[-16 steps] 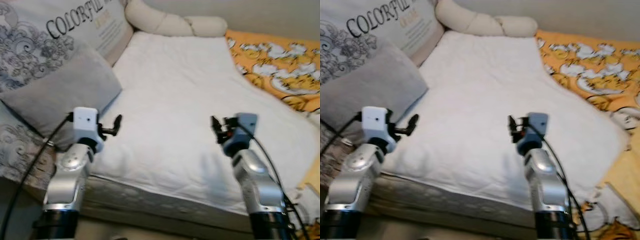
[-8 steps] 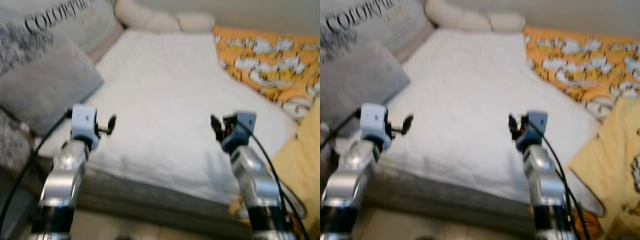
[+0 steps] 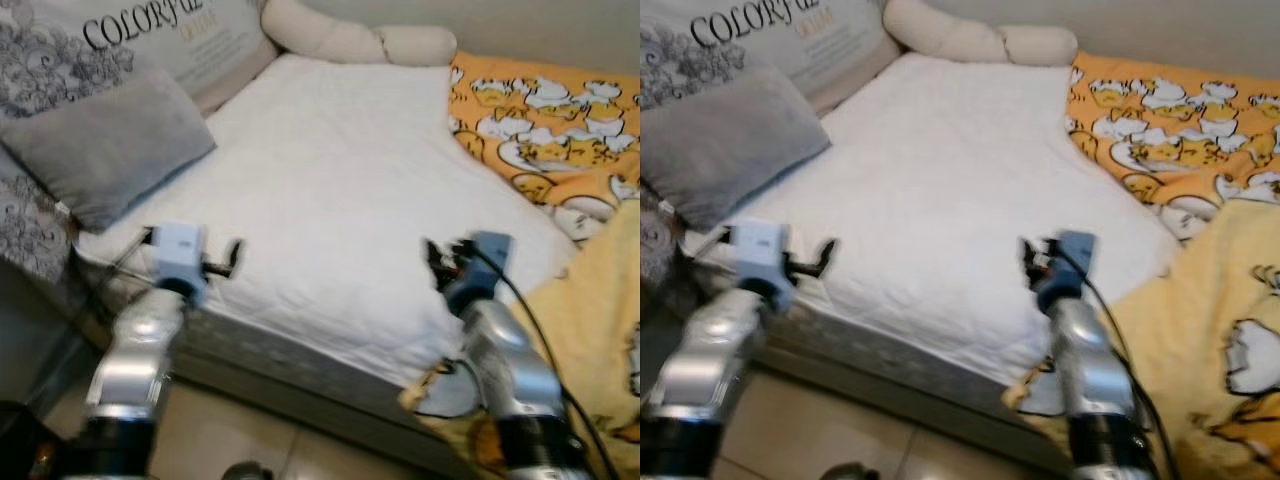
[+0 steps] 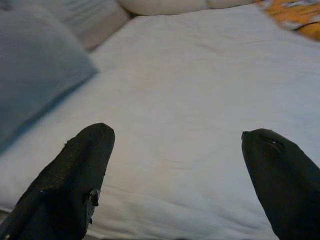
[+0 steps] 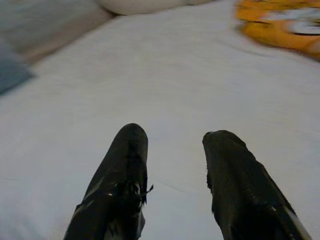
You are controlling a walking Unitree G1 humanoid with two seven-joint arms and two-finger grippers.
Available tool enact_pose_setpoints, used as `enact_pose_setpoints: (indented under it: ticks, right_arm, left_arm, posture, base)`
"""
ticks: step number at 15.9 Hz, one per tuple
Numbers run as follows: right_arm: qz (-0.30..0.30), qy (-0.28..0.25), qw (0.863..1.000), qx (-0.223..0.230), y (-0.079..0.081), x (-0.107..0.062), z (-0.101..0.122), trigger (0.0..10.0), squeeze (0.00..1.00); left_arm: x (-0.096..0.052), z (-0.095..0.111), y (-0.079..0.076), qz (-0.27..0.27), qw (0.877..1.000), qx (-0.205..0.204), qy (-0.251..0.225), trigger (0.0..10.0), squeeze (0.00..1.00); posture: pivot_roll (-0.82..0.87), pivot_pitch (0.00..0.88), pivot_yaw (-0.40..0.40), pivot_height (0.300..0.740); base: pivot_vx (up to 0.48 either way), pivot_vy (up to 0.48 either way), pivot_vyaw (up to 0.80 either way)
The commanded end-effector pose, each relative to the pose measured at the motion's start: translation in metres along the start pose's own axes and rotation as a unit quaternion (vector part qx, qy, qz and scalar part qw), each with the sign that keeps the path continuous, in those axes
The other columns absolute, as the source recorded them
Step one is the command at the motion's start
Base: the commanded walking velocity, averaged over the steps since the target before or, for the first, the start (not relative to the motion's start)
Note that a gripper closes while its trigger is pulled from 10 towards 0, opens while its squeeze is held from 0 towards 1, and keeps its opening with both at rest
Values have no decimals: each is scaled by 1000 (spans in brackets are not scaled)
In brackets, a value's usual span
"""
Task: Clean up the room
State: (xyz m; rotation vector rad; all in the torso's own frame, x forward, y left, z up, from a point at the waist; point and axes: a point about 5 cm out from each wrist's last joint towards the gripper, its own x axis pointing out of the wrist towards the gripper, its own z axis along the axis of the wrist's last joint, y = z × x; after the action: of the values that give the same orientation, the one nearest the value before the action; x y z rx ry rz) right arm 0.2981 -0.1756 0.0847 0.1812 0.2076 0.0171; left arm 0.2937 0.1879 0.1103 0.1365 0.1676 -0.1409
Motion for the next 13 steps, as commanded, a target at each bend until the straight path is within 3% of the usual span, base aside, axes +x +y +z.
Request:
enact_pose_setpoints:
  ticks: [1, 13]
  right_arm:
    - [8, -10, 1000, -2, 5, 1, 5, 10000, 0]
    - [14, -8, 1000, -2, 8, -1, 3, 10000, 0]
  left_arm:
    - [-1, 5, 4, 5, 1000, 8, -6, 10000, 1000]
    - [-2, 3, 7, 19, 1000, 5, -3, 10000, 1000]
  posture:
    - [23, 0, 14, 740]
    - [27, 0, 10, 740]
  base:
    - [0, -364, 0]
    - [0, -361, 0]
